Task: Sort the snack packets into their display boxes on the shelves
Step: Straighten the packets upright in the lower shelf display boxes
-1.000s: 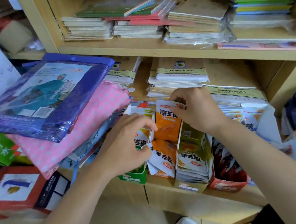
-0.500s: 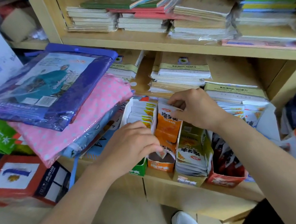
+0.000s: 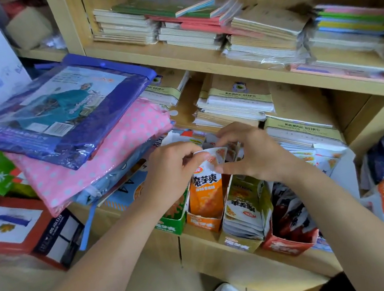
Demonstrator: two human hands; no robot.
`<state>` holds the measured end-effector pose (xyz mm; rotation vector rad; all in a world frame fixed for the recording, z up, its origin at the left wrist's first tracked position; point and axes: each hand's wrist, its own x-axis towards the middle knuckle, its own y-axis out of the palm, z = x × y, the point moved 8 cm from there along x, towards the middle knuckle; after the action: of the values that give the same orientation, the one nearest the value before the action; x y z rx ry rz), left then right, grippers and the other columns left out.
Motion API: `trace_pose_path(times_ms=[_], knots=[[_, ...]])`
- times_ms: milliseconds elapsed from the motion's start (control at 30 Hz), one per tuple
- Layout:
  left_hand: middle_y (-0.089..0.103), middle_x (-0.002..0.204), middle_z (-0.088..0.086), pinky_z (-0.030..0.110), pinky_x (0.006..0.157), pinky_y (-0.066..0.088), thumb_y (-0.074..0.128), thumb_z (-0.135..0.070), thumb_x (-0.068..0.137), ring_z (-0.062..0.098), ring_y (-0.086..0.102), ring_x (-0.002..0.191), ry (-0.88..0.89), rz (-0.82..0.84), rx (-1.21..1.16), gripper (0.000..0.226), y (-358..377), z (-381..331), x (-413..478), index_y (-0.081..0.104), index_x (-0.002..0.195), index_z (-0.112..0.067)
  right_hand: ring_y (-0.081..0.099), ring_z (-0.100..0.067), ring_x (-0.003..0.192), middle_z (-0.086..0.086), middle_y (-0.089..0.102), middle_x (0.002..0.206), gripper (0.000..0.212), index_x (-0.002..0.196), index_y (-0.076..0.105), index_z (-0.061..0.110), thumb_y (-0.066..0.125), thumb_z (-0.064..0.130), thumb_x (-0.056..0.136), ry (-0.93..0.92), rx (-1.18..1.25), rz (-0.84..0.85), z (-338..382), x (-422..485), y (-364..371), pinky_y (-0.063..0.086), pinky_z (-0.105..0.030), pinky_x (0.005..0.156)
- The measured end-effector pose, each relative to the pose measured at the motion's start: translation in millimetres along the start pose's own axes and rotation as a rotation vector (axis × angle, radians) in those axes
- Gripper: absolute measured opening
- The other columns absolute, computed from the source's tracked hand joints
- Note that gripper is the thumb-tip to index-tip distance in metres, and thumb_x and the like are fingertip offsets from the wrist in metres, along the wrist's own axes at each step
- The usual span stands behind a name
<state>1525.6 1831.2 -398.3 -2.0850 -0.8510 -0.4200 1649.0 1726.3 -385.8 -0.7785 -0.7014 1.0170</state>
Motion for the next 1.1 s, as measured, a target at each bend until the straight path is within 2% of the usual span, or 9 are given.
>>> trace_pose_path(times_ms=[233, 433, 533, 633, 700, 800, 900, 1000, 1100], knots=[[0.076, 0.084, -0.009, 0.031, 0.069, 0.061, 0.084, -0.03, 0.08, -0.001, 0.069, 0.073, -0.105, 0.196, 0.014, 0.03, 4.0, 15.1, -5.7, 0.077, 0.109, -0.025, 0.062, -0.022, 0.086, -0.003, 0.066, 0.101, 0.013, 0.076, 0.073, 0.011, 0.083, 0.018, 0.08, -0.04, -0.134, -0.184, -4.7, 3.4, -6.9, 0.053, -0.04, 0.074], [0.07, 0.081, -0.017, 0.032, 0.068, 0.058, 0.086, -0.035, 0.076, -0.003, 0.061, 0.069, -0.157, 0.063, 0.089, 0.036, -8.1, 22.0, -8.6, 0.074, 0.11, -0.029, 0.058, -0.018, 0.064, 0.0, 0.066, 0.072, 0.015, 0.072, 0.069, 0.012, 0.08, 0.013, 0.082, -0.018, -0.153, -0.348, -6.9, -0.9, -20.1, 0.054, -0.04, 0.061], [0.064, 0.096, -0.016, 0.031, 0.067, 0.054, 0.087, -0.046, 0.071, 0.004, 0.06, 0.088, -0.174, 0.048, 0.191, 0.054, -1.0, 20.6, -5.4, 0.066, 0.119, -0.034, 0.059, -0.019, 0.068, -0.003, 0.066, 0.08, 0.011, 0.083, 0.072, 0.01, 0.079, 0.003, 0.079, -0.044, -0.173, -0.311, -3.9, -0.3, -17.2, 0.055, -0.039, 0.063], [0.062, 0.112, -0.01, 0.029, 0.072, 0.048, 0.085, -0.049, 0.07, 0.013, 0.055, 0.107, -0.152, 0.056, 0.318, 0.066, 12.2, 17.7, 1.8, 0.059, 0.129, -0.033, 0.059, -0.015, 0.079, -0.002, 0.067, 0.1, 0.044, 0.12, 0.067, 0.013, 0.08, 0.005, 0.078, 0.013, -0.16, -0.258, -9.0, 1.1, -13.5, 0.052, -0.027, 0.07], [0.06, 0.123, -0.005, 0.032, 0.086, 0.047, 0.083, -0.052, 0.072, 0.02, 0.051, 0.113, -0.089, 0.087, 0.428, 0.073, 22.1, 12.7, 9.0, 0.056, 0.136, -0.031, 0.061, -0.019, 0.087, -0.003, 0.068, 0.107, 0.056, 0.13, 0.063, 0.014, 0.082, 0.01, 0.078, 0.015, -0.169, -0.269, -9.5, 0.3, -14.6, 0.055, -0.034, 0.077], [0.053, 0.138, -0.006, 0.04, 0.099, 0.043, 0.08, -0.053, 0.076, 0.024, 0.043, 0.121, -0.015, 0.162, 0.528, 0.082, 34.2, 5.9, 16.6, 0.045, 0.148, -0.033, 0.057, -0.028, 0.101, -0.003, 0.072, 0.11, 0.049, 0.122, 0.07, 0.015, 0.085, 0.017, 0.076, -0.019, -0.283, -0.357, -10.6, -3.7, -22.1, 0.049, -0.046, 0.085], [0.049, 0.146, -0.008, 0.042, 0.104, 0.04, 0.079, -0.048, 0.079, 0.025, 0.04, 0.128, -0.011, 0.214, 0.533, 0.086, 42.4, 6.3, 20.0, 0.036, 0.152, -0.034, 0.054, -0.027, 0.107, 0.004, 0.074, 0.11, 0.031, 0.117, 0.074, 0.026, 0.077, 0.024, 0.086, 0.045, -0.349, -0.324, -21.0, -4.4, -19.5, 0.033, -0.041, 0.084], [0.06, 0.133, -0.009, 0.037, 0.096, 0.038, 0.082, -0.046, 0.077, 0.022, 0.047, 0.121, -0.05, 0.156, 0.491, 0.072, 41.2, 7.3, 24.7, 0.048, 0.139, -0.035, 0.064, -0.025, 0.102, 0.001, 0.076, 0.099, 0.028, 0.122, 0.07, 0.036, 0.063, 0.026, 0.096, 0.082, -0.245, -0.192, -31.1, -3.1, -8.3, 0.044, -0.045, 0.092], [0.067, 0.121, -0.01, 0.036, 0.087, 0.037, 0.085, -0.047, 0.072, 0.021, 0.053, 0.111, -0.081, 0.095, 0.499, 0.064, 42.7, 9.8, 27.1, 0.054, 0.127, -0.035, 0.072, -0.017, 0.094, 0.001, 0.078, 0.099, 0.028, 0.115, 0.075, 0.024, 0.071, 0.013, 0.09, 0.082, -0.133, -0.307, -27.7, -4.9, -21.9, 0.056, -0.044, 0.092]])
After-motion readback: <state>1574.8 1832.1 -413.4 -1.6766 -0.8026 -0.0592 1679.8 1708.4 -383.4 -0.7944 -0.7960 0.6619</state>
